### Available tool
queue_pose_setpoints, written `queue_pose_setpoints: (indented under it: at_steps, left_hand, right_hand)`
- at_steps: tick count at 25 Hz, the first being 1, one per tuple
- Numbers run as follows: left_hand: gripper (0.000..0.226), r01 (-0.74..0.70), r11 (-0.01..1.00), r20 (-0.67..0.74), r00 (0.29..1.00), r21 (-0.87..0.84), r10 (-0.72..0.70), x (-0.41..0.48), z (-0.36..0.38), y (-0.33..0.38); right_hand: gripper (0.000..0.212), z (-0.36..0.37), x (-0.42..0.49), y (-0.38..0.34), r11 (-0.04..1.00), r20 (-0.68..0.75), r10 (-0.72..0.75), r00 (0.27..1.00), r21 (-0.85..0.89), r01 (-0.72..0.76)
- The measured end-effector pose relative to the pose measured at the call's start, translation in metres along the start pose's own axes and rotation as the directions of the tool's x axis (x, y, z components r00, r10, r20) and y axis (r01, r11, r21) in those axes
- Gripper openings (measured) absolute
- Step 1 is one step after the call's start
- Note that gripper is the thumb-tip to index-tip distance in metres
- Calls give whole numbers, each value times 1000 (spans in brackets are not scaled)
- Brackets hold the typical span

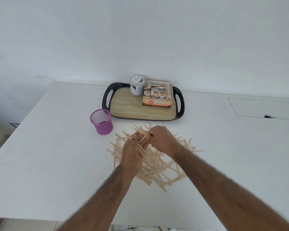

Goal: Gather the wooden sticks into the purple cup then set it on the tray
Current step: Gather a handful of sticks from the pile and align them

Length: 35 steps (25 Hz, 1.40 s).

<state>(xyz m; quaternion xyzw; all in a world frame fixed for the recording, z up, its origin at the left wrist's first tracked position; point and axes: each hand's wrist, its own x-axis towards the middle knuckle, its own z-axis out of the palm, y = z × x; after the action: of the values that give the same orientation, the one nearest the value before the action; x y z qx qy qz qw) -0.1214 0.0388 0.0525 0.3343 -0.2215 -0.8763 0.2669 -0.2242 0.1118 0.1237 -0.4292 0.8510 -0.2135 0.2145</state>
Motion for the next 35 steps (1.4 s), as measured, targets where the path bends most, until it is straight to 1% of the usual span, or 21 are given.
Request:
queue_pose_setpoints:
  at_steps: [2, 4, 7, 9, 11, 13, 15, 16, 18, 20, 22, 23, 24, 26, 29, 32, 35]
  left_hand:
    - [30, 3, 1000, 34, 999, 1, -3, -2, 4, -3]
    - [32, 9, 1000, 31, 999, -25, -8, -3, 7, -6]
    - [34, 56, 993, 48, 998, -104, -51, -5, 13, -6]
    - [38, 104, 989, 65, 993, -108, -97, -8, 17, -4]
    - [35, 134, 988, 72, 989, -74, -129, -12, 20, 0]
    - [28, 158, 984, 24, 987, -87, -156, -12, 21, 5]
    - [13, 171, 974, -74, 980, -151, -183, -7, 21, 6]
    - [10, 170, 968, -114, 975, -183, -193, -5, 22, 7]
    - [14, 149, 968, -171, 968, -204, -185, 1, 21, 9]
    - [11, 114, 970, -200, 967, -214, -158, 4, 23, 15]
    - [11, 77, 962, -229, 963, -262, -139, 10, 23, 19]
    - [13, 53, 959, -242, 962, -277, -124, 11, 24, 20]
    - [15, 33, 960, -243, 965, -278, -103, 12, 25, 21]
    - [17, 3, 970, -232, 971, -242, -61, 12, 25, 18]
    - [17, -47, 975, -225, 974, -216, -3, 12, 26, 15]
    - [21, -81, 978, -200, 979, -191, 43, 11, 26, 18]
    - [22, -40, 994, -124, 992, -101, 27, 6, 26, 9]
  right_hand:
    - [29, 14, -3, -10, 997, 25, -4, 1000, -71, 6]
    - [24, 22, -3, -19, 979, -19, -4, 1000, -205, 0]
    - [18, 28, -5, -29, 916, -87, -46, 995, -402, 7]
    - [21, 31, -9, -34, 880, -104, -74, 992, -474, 16]
    - [25, 35, -11, -35, 857, -91, -96, 991, -514, 36]
    - [26, 36, -10, -33, 839, -54, -130, 990, -539, 81]
    - [25, 35, -9, -29, 824, 12, -172, 985, -547, 151]
    - [26, 34, -8, -27, 815, 44, -194, 980, -549, 186]
    - [30, 32, -9, -24, 817, 74, -208, 975, -535, 215]
    - [28, 32, -12, -22, 850, 42, -213, 976, -486, 206]
    - [18, 30, -14, -18, 934, -51, -162, 985, -332, 136]
    - [13, 28, -13, -15, 965, -93, -116, 989, -245, 90]
    - [13, 25, -11, -12, 980, -107, -70, 992, -195, 49]
    - [12, 21, -8, -6, 988, -93, -5, 996, -153, -9]
    - [11, 19, -7, 0, 997, -110, 17, 994, -78, -26]
    - [21, 12, -5, 7, 999, -221, 40, 974, -22, -46]
    - [18, 7, -2, -3, 994, -331, 26, 943, 108, 10]
